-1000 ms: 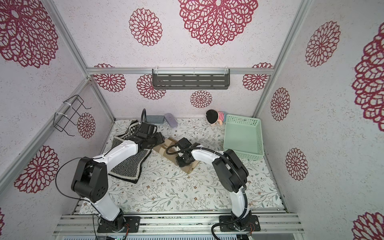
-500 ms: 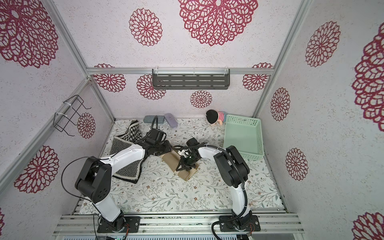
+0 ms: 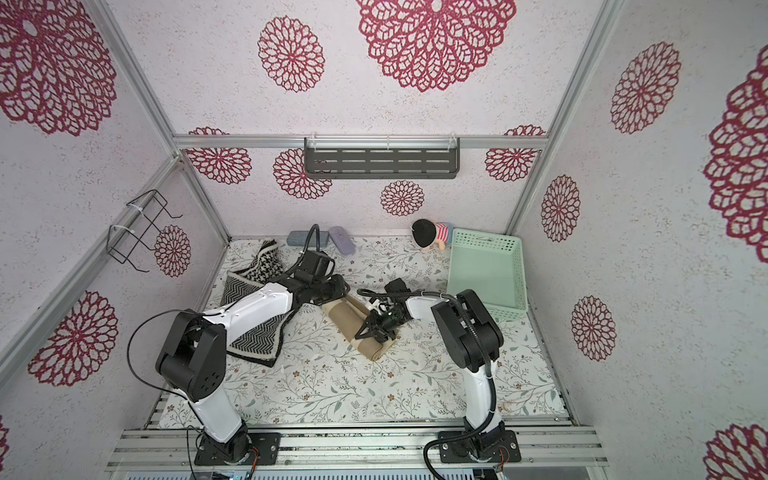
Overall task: Roll up the scarf and place it into the basket
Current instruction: Roll the scarf at the center of the board.
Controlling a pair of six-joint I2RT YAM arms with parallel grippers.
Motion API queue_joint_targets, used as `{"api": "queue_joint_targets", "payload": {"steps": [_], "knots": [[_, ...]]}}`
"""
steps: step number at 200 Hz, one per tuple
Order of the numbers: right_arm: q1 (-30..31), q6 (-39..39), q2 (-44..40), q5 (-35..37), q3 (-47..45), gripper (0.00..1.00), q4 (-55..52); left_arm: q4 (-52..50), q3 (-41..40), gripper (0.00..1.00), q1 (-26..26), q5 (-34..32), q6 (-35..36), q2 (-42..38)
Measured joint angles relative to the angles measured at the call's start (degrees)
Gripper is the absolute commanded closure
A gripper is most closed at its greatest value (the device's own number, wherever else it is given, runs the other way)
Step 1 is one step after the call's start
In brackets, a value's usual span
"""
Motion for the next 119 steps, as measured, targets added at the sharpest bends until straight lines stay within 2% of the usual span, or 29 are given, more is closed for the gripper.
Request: {"api": "queue_joint_targets", "payload": {"steps": [29,63,90,119], "knots": [[-0.7,0.3,0.0,-0.1,0.2,0.62,-0.4,0.4,-1.6,0.64,0.0,1.0,0.2,-0.9],[-1.0,0.4,0.0,0.2,0.3,0.56,-0.8,1.4,-2.6,0.70,0.0,1.6,0.1,2.9],[-1.2,0.3,-0.3,1.0,0.5,0.43,-1.1,3.4,-2.1,0.75,0.0,1.3,0.3,6.9],[-1.3,-0.3,-2.3,5.4,1.2,0.33,-3.1,4.6,0.8,0.76,0.0,1.2,0.6,11.8]]}}
